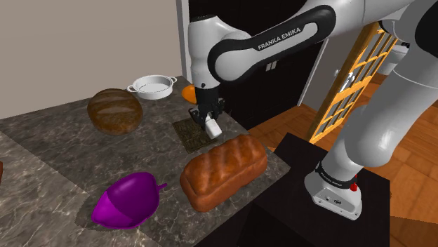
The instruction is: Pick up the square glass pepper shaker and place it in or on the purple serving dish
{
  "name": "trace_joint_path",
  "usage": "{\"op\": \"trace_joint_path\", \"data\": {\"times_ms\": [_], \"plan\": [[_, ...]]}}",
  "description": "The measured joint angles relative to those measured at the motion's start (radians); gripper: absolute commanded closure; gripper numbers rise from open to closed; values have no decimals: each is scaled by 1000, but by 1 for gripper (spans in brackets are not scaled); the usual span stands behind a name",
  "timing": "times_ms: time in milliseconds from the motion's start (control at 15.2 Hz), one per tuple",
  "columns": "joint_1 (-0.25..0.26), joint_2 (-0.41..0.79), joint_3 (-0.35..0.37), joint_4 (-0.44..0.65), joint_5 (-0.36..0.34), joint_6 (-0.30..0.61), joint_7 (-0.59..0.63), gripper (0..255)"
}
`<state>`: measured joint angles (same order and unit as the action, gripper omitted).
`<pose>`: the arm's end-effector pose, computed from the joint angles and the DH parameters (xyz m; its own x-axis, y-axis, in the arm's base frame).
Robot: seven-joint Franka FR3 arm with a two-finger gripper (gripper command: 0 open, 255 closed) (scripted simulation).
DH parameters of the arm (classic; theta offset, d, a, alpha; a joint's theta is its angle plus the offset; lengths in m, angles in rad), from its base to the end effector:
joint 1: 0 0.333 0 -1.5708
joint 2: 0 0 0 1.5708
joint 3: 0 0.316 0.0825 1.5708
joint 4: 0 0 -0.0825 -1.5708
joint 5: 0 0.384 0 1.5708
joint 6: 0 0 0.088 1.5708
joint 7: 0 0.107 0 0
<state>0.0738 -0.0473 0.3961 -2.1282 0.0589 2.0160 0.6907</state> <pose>0.4651 0.2417 0.4227 0.9663 -0.2464 -0.0740 -0.2457 -0.9692 0.0183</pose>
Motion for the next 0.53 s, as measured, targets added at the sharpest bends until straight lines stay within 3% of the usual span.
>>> {"op": "trace_joint_path", "data": {"times_ms": [528], "plan": [[3,-18,2,75,5,-92,7,255]]}}
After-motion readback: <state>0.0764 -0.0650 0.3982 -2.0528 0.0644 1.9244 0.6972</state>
